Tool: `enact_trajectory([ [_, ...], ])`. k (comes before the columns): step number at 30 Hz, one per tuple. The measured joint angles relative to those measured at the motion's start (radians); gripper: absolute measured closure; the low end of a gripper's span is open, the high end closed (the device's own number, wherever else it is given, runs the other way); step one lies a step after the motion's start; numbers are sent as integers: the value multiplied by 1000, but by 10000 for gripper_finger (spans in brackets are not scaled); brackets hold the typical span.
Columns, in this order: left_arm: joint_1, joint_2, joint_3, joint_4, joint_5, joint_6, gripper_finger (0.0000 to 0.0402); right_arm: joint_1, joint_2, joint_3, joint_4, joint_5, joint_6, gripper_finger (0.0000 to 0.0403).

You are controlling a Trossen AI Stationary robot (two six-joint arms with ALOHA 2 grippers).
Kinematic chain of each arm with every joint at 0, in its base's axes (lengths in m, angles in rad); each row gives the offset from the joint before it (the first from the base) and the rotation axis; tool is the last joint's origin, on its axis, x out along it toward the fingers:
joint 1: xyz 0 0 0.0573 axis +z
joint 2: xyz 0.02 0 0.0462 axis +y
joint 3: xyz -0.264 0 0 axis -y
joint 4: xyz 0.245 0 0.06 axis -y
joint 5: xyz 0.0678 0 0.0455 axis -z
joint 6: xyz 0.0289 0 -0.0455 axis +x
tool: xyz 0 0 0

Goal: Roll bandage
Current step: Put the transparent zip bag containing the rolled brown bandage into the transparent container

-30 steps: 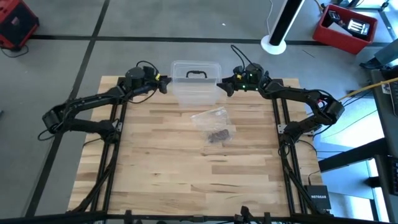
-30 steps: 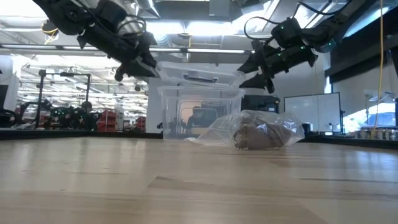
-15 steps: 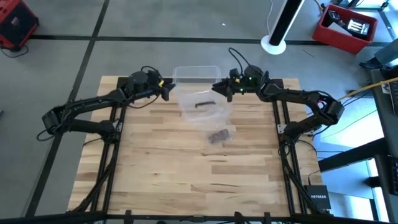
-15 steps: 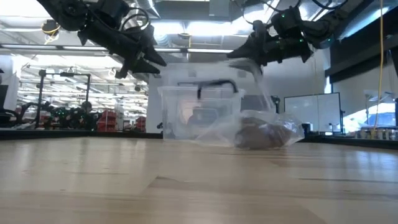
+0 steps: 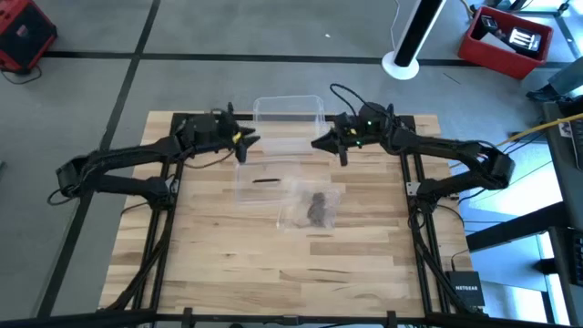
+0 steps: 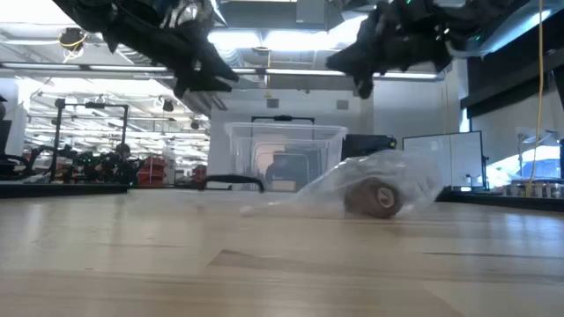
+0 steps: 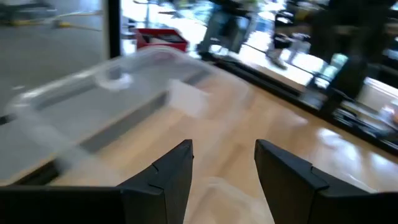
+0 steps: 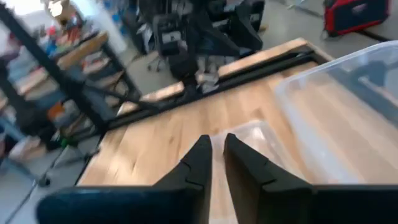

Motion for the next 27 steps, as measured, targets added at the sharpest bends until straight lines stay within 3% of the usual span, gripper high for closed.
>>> enact_trajectory([
  [6,-163,-72,0,-102,-67,48,235,114,-124,0,-272,39,-109,271],
  [11,-338,-68,0,-180,-154,34,235,286,-150,-1,-464,49,-169,190],
  [16,-506,-14,0,-179,-271,-24,235,516,-108,-11,-487,281,-244,151],
  [20,-602,33,0,-176,-365,-86,235,673,-15,-11,-365,486,-351,146],
  [27,-705,79,0,-174,-431,-178,235,811,236,84,-309,698,-500,146],
])
